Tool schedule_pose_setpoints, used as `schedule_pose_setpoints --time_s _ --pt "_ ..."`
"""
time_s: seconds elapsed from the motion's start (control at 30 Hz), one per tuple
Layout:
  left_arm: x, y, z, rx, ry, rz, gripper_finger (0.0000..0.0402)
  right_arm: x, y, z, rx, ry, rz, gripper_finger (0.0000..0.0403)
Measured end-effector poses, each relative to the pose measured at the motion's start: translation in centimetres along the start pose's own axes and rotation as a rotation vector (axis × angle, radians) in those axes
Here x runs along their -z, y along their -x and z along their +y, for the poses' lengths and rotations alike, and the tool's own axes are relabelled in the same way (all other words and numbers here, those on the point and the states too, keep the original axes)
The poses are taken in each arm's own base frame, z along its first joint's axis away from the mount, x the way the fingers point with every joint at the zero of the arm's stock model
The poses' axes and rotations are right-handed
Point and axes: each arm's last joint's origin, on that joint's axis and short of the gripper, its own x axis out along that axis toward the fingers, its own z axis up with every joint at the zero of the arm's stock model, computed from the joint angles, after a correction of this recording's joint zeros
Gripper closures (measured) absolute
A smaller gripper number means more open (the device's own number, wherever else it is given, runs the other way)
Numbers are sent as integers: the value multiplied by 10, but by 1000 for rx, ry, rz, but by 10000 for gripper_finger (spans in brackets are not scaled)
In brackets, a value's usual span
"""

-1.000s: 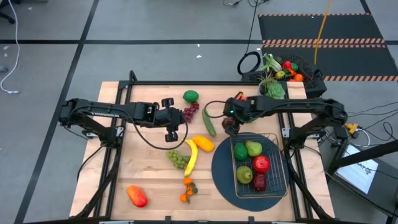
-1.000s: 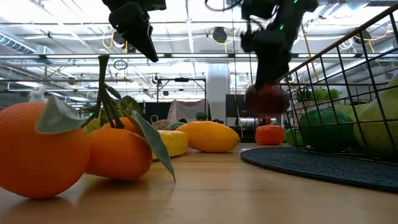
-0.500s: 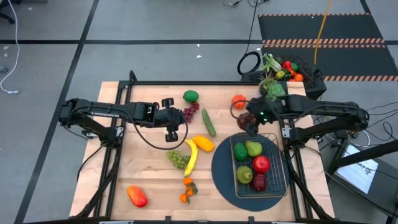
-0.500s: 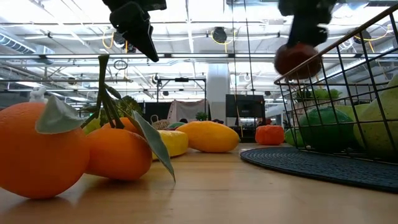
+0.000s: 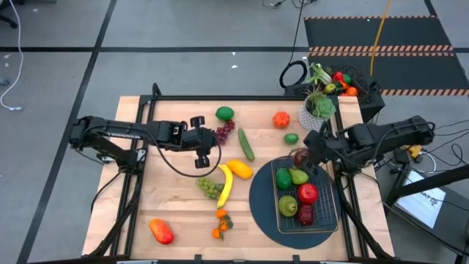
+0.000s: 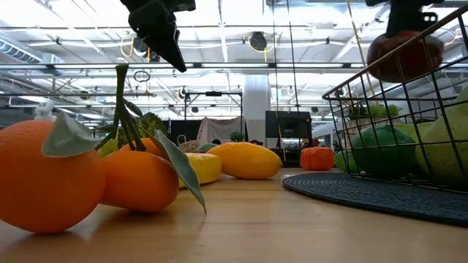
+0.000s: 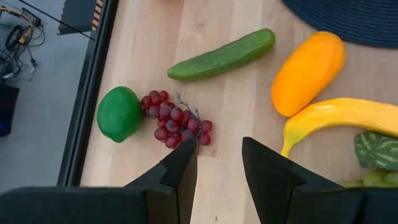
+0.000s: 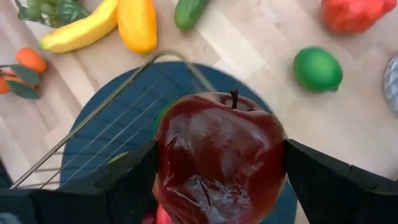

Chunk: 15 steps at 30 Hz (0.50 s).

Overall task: Build produce basket
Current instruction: Put the dark red apple into the wire basket

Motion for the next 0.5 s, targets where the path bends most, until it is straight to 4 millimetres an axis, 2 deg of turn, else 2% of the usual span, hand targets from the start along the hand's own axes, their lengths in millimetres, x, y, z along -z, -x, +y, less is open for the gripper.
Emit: schedule_pose_setpoints --time_s 0.1,0.27,0.5 --pt "0 1 -4 8 -3 -1 273 12 -3 5 16 -8 -3 81" --pt "0 5 -14 29 -19 -6 273 37 -23 7 53 -41 54 81" --pt "0 11 -29 61 -13 -22 273 61 -55 -4 163 -110 107 81"
